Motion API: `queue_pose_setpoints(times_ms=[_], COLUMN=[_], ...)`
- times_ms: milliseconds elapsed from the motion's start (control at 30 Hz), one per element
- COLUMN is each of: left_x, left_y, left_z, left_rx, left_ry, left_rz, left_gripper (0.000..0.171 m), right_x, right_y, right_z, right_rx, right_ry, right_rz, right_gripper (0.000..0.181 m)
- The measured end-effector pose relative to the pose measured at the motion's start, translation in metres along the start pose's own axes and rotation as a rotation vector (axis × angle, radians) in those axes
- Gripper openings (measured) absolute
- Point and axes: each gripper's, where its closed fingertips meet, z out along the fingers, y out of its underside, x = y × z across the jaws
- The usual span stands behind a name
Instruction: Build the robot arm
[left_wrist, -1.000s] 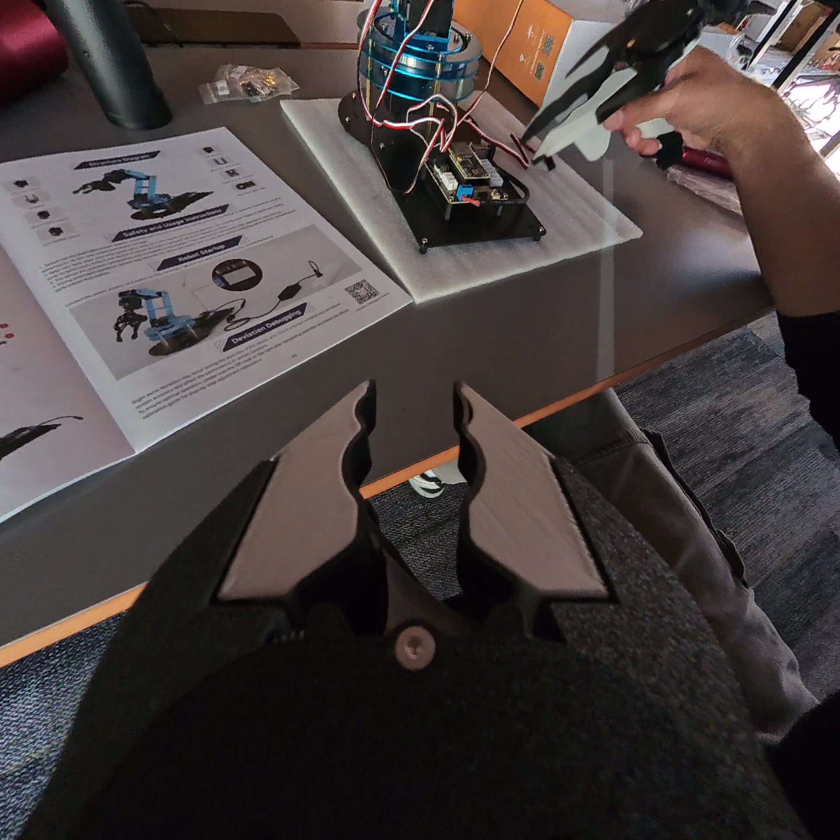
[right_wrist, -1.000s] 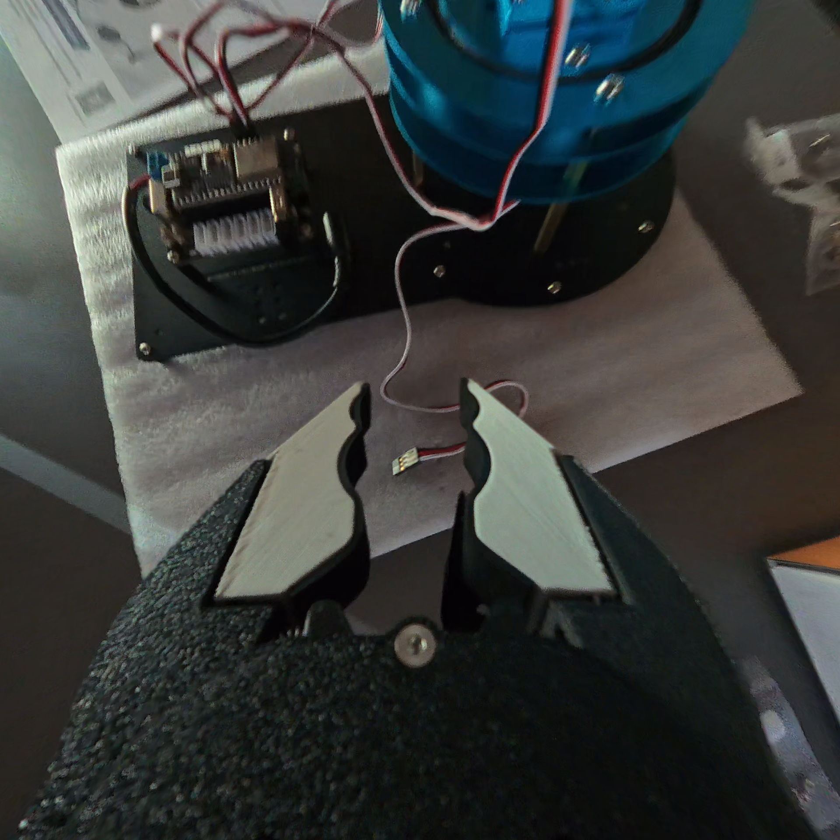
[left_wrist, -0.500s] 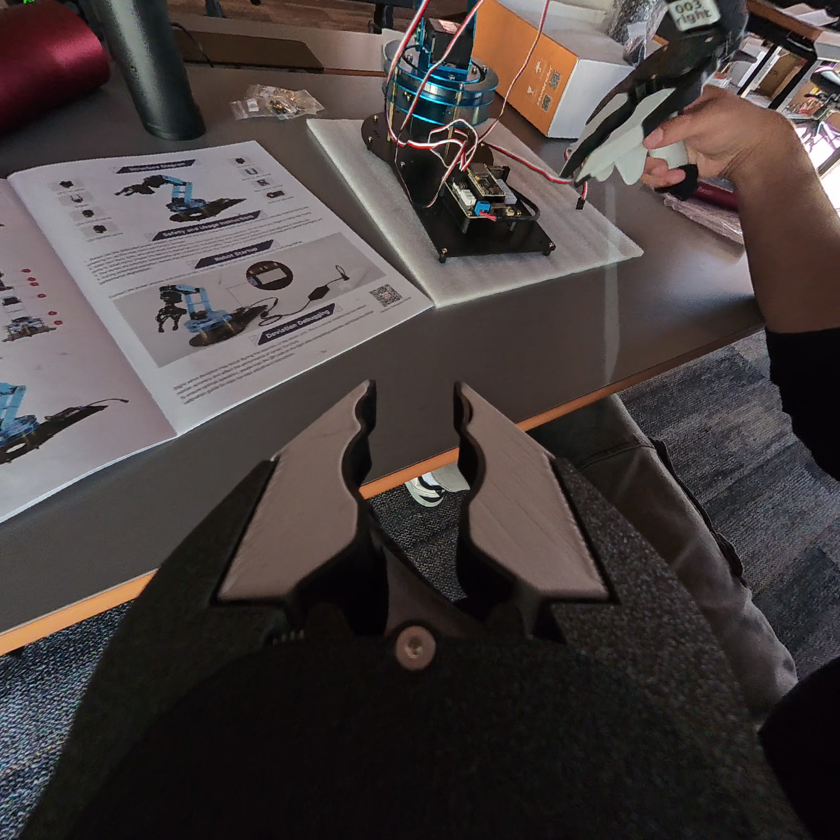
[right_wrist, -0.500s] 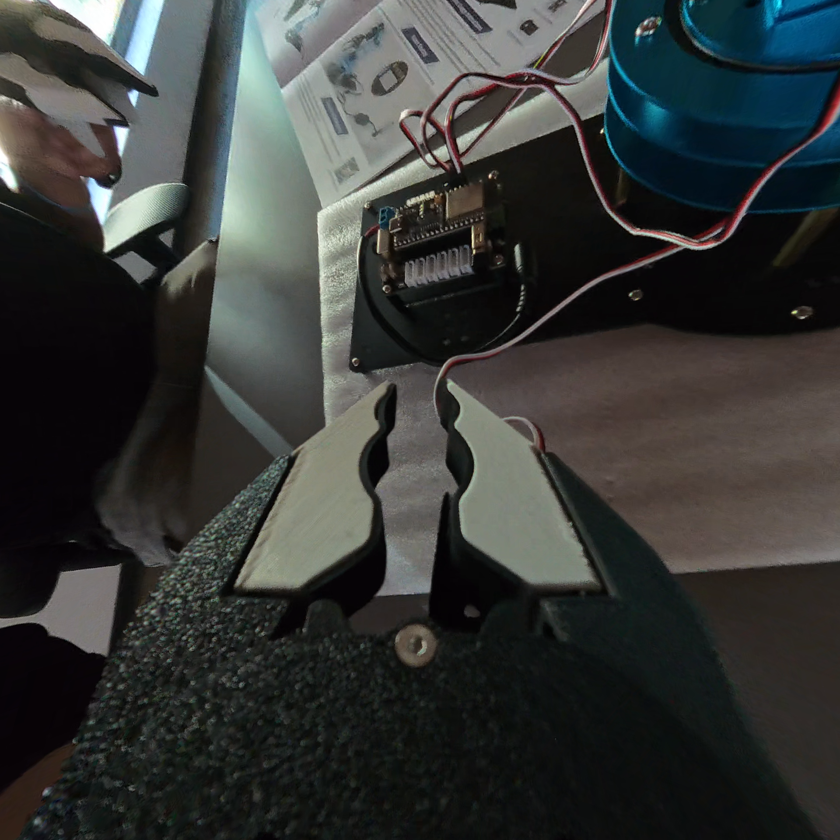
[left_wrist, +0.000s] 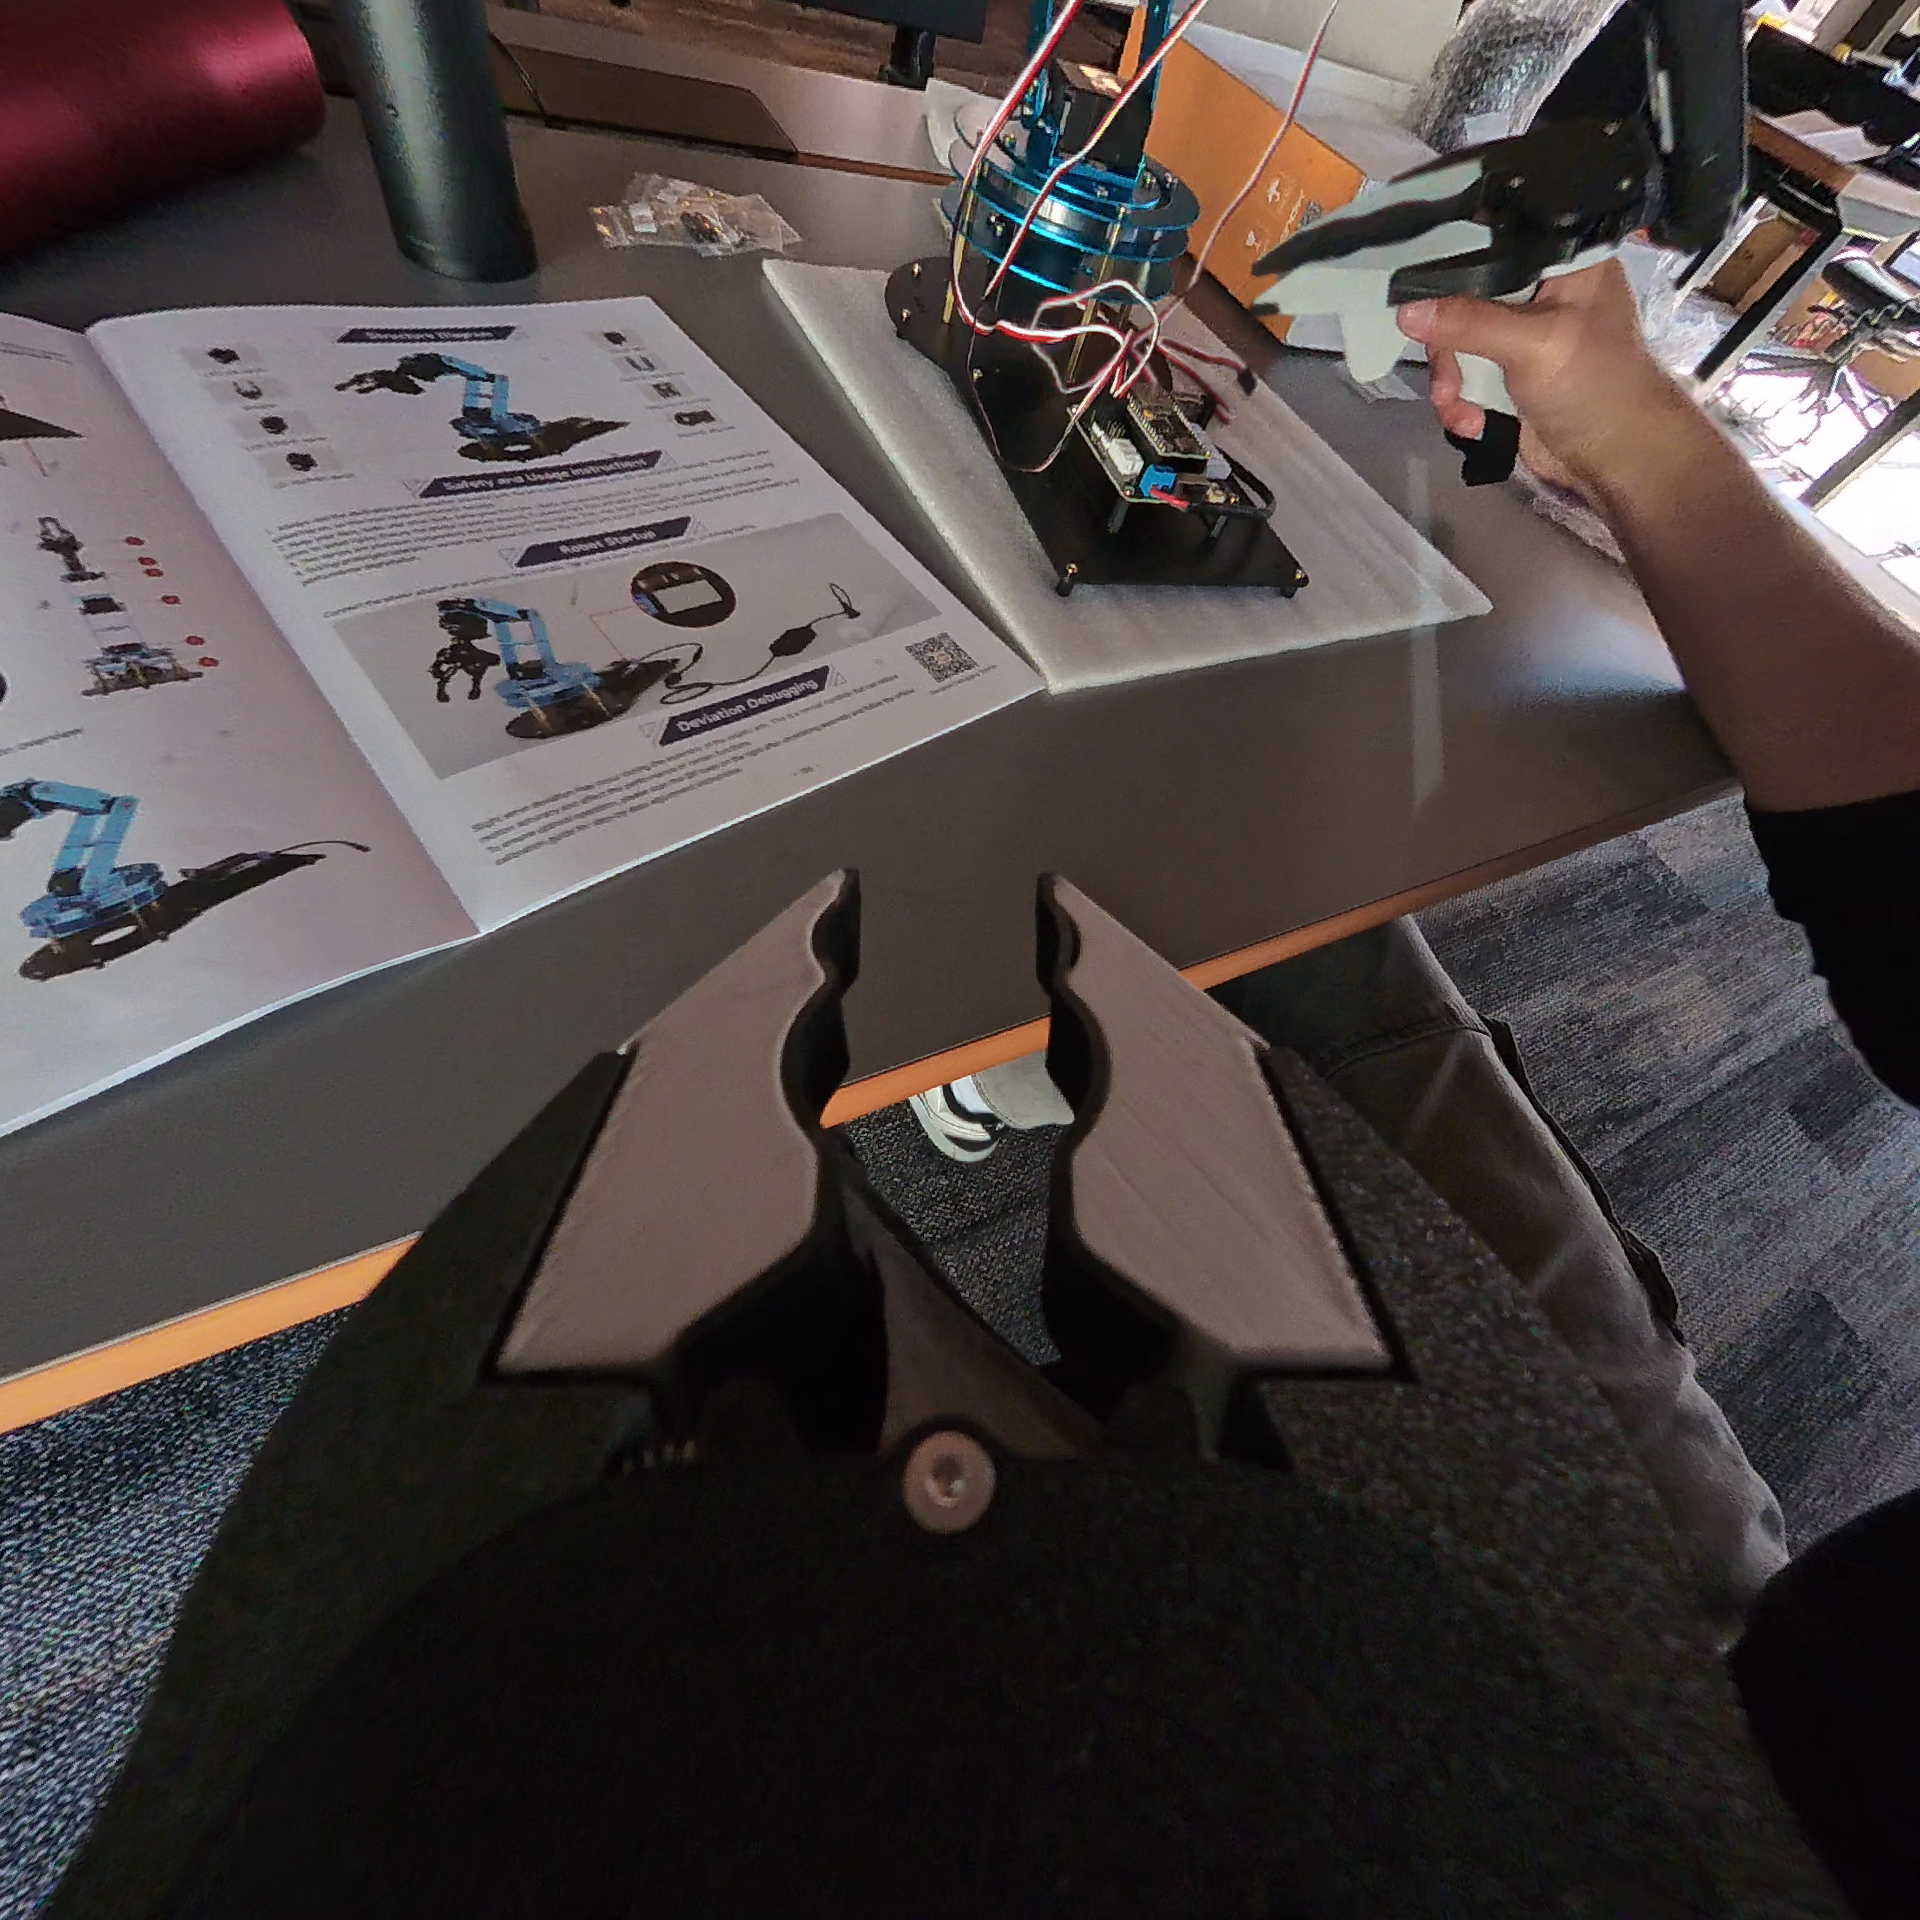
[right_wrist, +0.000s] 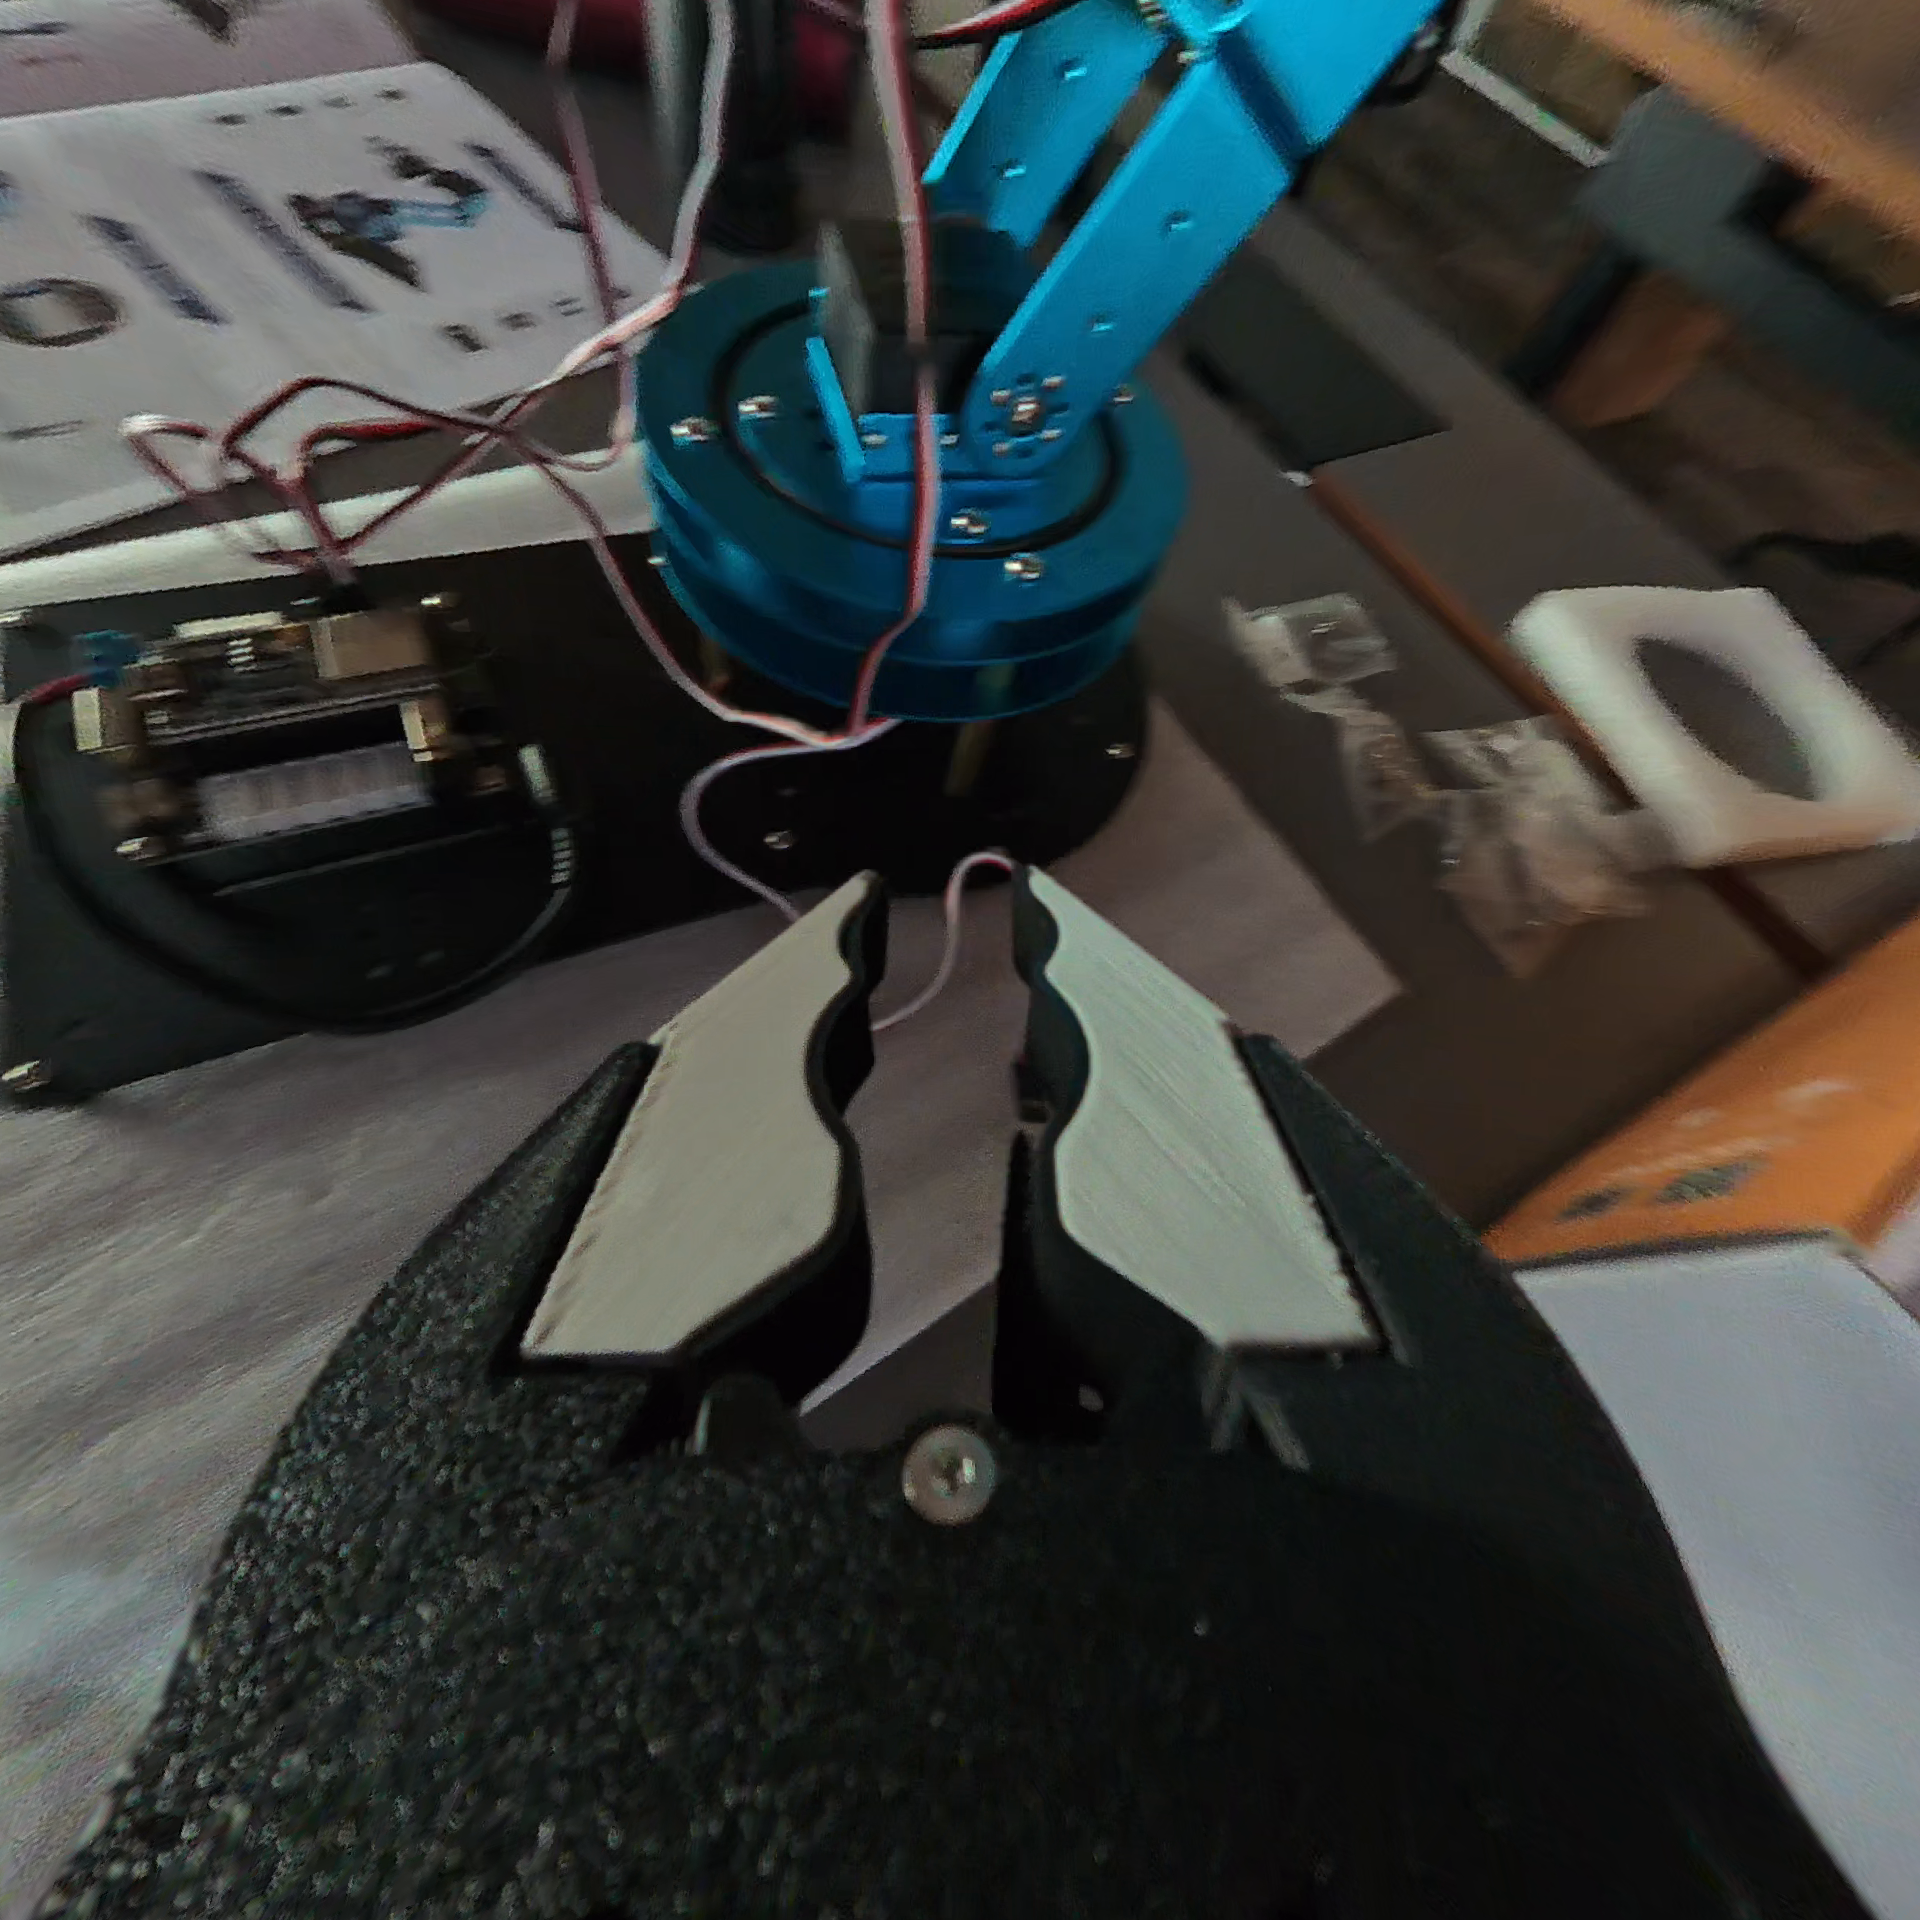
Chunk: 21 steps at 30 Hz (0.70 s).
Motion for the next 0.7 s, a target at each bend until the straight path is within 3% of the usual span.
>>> queue_pose_setpoints(times_ms=[233,700], left_x=[0.005,0.015], left_y=[-0.001,-0.003], left_z=[0.004,0.009], left_rx=[-0.003,-0.006], left_ry=[0.002,0.001], left_rz=[0.011,0.038], left_gripper=[0.033,0.033], right_x=[0.059,0.067], right_y=[0.029,0.035], right_z=[0.002,-0.002], right_rx=[-0.109,-0.125], right_ry=[0.358,0.376], right_rz=[0.005,0.081], right_gripper=[0.039,0.034])
